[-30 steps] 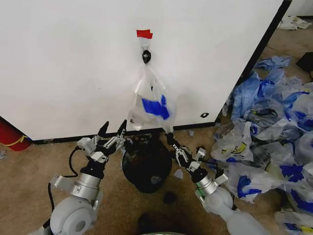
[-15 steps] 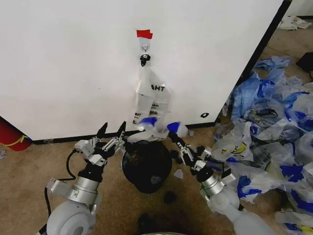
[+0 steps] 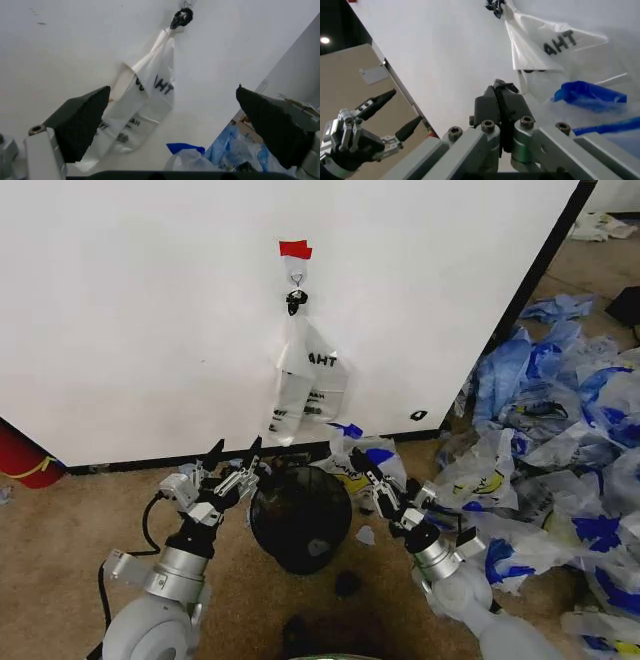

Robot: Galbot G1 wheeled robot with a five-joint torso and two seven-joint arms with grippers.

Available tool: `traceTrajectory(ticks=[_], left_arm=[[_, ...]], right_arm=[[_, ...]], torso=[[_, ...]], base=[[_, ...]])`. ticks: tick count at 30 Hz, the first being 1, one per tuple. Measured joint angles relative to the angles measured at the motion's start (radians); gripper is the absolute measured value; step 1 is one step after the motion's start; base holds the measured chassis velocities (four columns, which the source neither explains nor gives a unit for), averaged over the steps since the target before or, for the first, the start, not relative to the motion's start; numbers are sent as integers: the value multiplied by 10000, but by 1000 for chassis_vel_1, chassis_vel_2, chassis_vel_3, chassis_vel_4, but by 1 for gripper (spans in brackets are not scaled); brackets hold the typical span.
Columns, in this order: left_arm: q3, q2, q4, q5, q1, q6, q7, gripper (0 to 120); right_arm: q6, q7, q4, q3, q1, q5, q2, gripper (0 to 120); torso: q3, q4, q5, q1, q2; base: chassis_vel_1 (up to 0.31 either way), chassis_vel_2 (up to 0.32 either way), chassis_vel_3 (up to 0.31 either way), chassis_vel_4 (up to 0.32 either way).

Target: Pick up the garbage bag from the wall and place it over the trash bin.

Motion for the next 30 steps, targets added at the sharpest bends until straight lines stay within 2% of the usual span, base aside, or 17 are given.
traceTrajectory(ticks=[23,26,30], left_arm=[[-132,-359,-37,308,408,-203,303,99],[-209,-581,182,380,427,-295,363,99],[-159,-571,551,396,252,-304,321,99]], right_arm=[[40,-52,79,410,-477,127,-20,0],[40,-29,-79,714,-461,289,-7,0],[70,-132,-447,950,-271,411,-49,0]], torso=[[-1,-2,3,0,0],[-2,1,-3,0,0],[-2,2,0,0,0]], base=[[0,0,0,0],[0,0,0,0],[0,0,0,0]])
